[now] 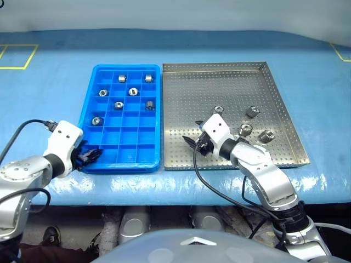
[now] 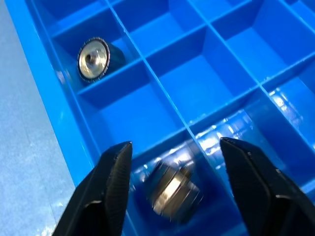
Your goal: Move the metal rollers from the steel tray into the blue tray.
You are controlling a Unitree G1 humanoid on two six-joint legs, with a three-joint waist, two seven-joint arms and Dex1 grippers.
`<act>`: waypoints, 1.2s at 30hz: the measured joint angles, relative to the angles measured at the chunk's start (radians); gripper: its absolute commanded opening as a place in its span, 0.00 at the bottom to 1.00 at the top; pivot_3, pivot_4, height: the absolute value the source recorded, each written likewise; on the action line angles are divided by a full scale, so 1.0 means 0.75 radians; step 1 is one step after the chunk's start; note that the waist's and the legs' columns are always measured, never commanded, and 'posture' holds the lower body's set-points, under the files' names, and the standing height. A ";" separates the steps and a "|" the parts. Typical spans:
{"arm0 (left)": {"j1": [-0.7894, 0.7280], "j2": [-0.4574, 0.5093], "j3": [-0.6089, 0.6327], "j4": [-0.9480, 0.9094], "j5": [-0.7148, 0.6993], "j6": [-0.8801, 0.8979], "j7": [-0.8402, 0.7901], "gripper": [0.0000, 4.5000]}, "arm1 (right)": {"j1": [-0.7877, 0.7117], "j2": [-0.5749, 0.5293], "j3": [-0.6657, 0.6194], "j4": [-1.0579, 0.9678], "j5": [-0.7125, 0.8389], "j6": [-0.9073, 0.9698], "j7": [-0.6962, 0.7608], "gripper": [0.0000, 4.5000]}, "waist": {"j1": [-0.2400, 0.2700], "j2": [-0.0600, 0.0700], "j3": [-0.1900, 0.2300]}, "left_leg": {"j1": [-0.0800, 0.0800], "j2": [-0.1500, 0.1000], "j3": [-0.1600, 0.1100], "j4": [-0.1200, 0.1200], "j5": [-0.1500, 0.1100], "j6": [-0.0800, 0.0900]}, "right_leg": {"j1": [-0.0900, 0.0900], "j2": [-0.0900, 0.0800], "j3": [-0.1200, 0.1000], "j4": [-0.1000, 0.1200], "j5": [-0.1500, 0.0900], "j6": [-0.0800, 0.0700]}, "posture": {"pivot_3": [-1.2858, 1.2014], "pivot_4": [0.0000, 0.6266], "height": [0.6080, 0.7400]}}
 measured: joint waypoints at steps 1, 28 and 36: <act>-0.035 -0.036 0.001 0.000 -0.037 -0.019 -0.013 0.77 | 0.000 0.002 -0.001 -0.002 0.000 0.000 -0.002 0.79 | 0.000 -0.001 0.000 | -0.001 0.000 0.000 0.000 0.000 0.000 | 0.000 0.000 0.000 0.000 0.002 0.003 | 0.51 0.24 1.00; -1.094 -0.946 -0.872 1.590 0.446 -0.817 0.162 0.77 | 0.216 0.006 -0.179 -0.198 -0.093 0.094 -0.228 0.79 | -0.221 -0.001 -0.002 | -0.006 -0.004 0.001 0.009 -0.003 0.004 | 0.002 0.002 0.006 -0.003 0.005 0.014 | 0.39 0.24 1.00; -1.219 -1.026 -0.843 1.909 0.545 -0.998 0.260 0.77 | 0.231 0.022 -0.179 -0.218 -0.096 0.093 -0.236 0.79 | -0.293 -0.001 -0.001 | -0.006 -0.004 0.001 0.009 -0.003 0.004 | 0.002 0.002 0.006 -0.004 0.004 0.016 | 0.38 0.24 1.00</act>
